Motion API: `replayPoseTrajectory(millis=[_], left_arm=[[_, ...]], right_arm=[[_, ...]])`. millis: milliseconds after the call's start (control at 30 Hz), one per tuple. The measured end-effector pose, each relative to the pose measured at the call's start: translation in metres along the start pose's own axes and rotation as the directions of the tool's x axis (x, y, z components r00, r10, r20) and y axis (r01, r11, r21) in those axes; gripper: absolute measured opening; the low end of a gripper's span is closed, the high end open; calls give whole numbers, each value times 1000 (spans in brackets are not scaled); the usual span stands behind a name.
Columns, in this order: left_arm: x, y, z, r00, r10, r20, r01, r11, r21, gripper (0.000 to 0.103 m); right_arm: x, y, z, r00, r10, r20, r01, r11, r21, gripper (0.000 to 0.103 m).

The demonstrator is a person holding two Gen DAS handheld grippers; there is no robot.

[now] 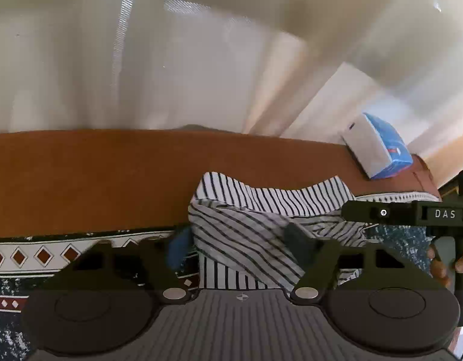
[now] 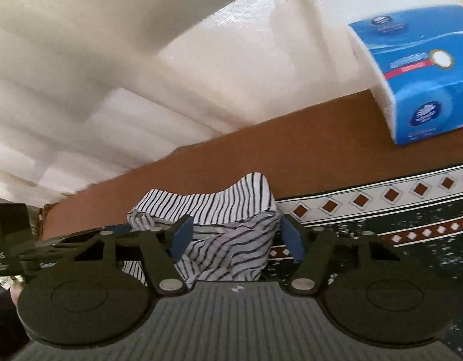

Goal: Fold clothes

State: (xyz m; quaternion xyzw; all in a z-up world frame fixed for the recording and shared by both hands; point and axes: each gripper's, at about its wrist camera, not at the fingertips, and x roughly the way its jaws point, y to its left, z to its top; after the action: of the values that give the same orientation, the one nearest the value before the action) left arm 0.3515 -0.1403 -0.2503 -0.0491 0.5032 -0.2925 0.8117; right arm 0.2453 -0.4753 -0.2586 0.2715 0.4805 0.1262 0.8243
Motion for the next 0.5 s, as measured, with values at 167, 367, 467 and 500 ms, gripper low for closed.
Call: replayPoseTrajectory(millis=[167, 367, 467, 500], left_arm=[[-8, 2, 2, 997, 75, 12, -75, 995, 72, 0], [-45, -12, 3, 996, 29, 82, -37, 994, 99, 0], [-70, -19, 0, 993, -6, 121, -5, 996, 92, 0], [-80, -22, -2, 990, -17, 137, 5, 996, 86, 0]], right_arm=[[12, 3, 1, 999, 15, -52, -16, 1000, -7, 5], [2, 16, 0, 999, 47, -23, -47, 999, -20, 4], [-19, 26, 3, 997, 71, 5, -71, 997, -41, 4], [-27, 30, 3, 997, 81, 14, -80, 996, -50, 4]])
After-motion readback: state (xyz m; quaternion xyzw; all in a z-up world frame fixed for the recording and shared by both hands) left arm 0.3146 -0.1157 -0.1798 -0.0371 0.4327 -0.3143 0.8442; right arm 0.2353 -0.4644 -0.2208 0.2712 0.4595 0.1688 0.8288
